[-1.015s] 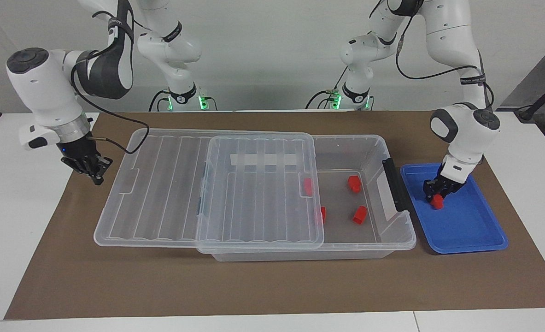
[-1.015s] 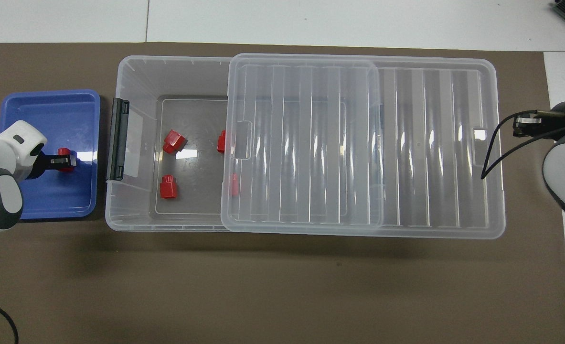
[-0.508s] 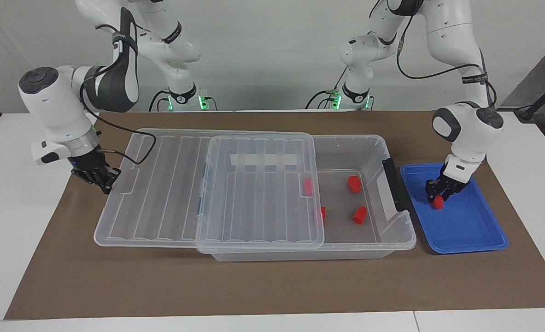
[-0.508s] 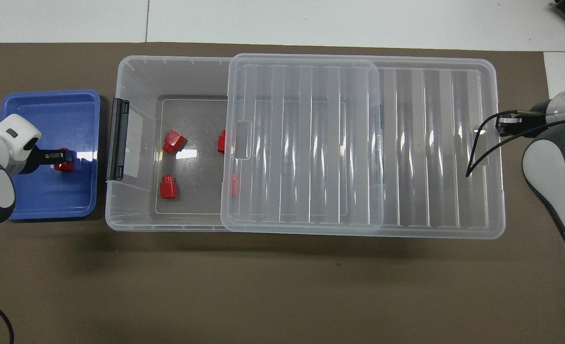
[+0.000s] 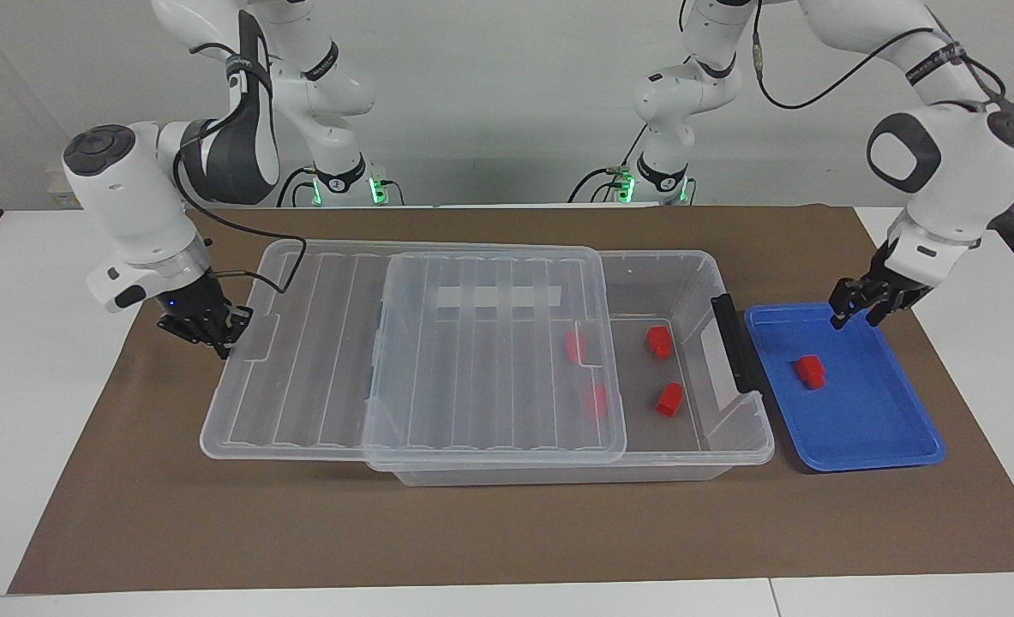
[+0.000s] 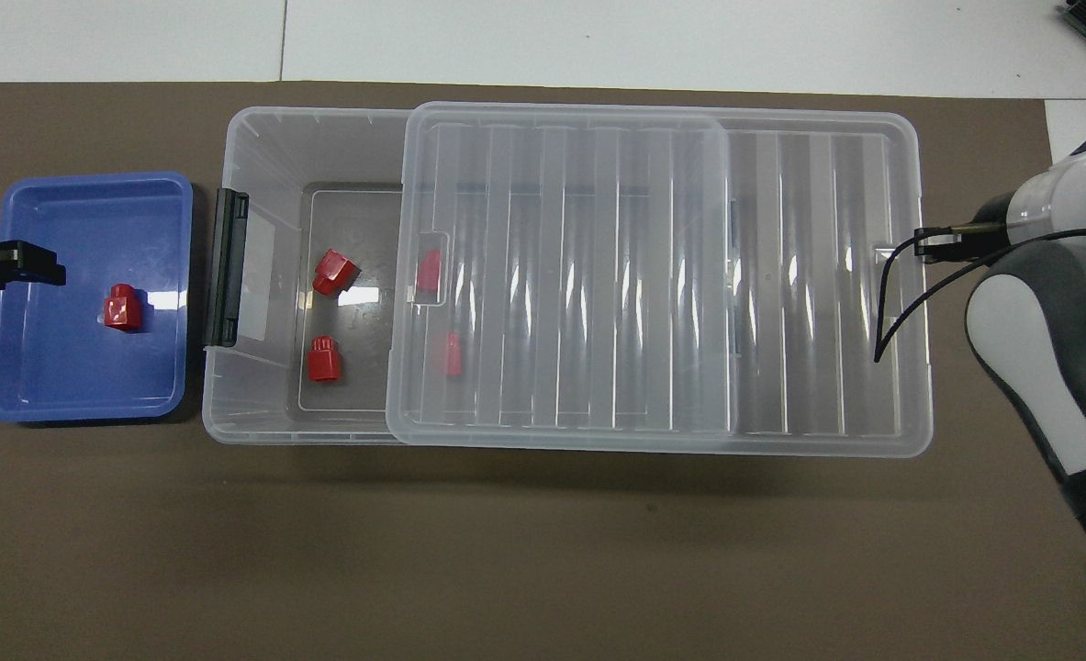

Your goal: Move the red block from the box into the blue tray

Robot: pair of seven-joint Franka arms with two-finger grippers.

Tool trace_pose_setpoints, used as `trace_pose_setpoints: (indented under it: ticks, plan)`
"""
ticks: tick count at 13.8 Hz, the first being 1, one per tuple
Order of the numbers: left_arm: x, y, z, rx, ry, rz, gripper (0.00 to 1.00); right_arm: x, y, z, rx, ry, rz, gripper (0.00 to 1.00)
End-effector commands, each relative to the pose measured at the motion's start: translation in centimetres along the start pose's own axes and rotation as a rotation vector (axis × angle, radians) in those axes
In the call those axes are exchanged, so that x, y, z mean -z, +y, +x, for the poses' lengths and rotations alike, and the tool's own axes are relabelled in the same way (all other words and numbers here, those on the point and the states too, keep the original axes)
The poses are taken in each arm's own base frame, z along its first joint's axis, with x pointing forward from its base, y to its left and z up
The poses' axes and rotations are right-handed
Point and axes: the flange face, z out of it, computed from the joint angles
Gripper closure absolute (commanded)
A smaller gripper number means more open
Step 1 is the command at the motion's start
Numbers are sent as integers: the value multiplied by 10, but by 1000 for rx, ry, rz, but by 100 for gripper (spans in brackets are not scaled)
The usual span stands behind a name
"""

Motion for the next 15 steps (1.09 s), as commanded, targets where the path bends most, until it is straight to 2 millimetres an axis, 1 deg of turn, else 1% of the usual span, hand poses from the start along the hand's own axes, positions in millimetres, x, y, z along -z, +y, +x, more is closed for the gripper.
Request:
trace_pose_setpoints:
  ticks: [1,2,3,4,5,8,10,11,13,14,15]
  plan:
    - [76,43,-16,23,-36,-10,32,8,-23,-7,53,-22,31,100]
    - [96,54,-19,49,-45,-12,31,7,-36,-8,75,-29,32,100]
    - [106,59,-20,61,-50,-13,25,8,-49,-9,94,-33,36,100]
    - [107,62,-23,59,-64,-16,16,8,-59,-9,111,-35,38,100]
    - [112,67,-28,48,-57,-10,0,8,-68,-10,126,-35,39,100]
    - [112,70,-27,33,-48,-11,0,7,-101,-15,177,-41,45,100]
    - [112,72,-27,42,-45,-10,0,8,-106,-18,184,-53,46,100]
    - [112,77,-27,33,-47,-11,0,8,-117,-21,202,-55,48,100]
    - [111,80,-27,28,-47,-11,0,8,-128,-23,217,-56,52,100]
    - [112,86,-27,17,-43,-12,0,6,-131,-24,223,-59,52,100]
    - [111,87,-27,14,-43,-12,0,6,-138,-25,228,-61,61,100]
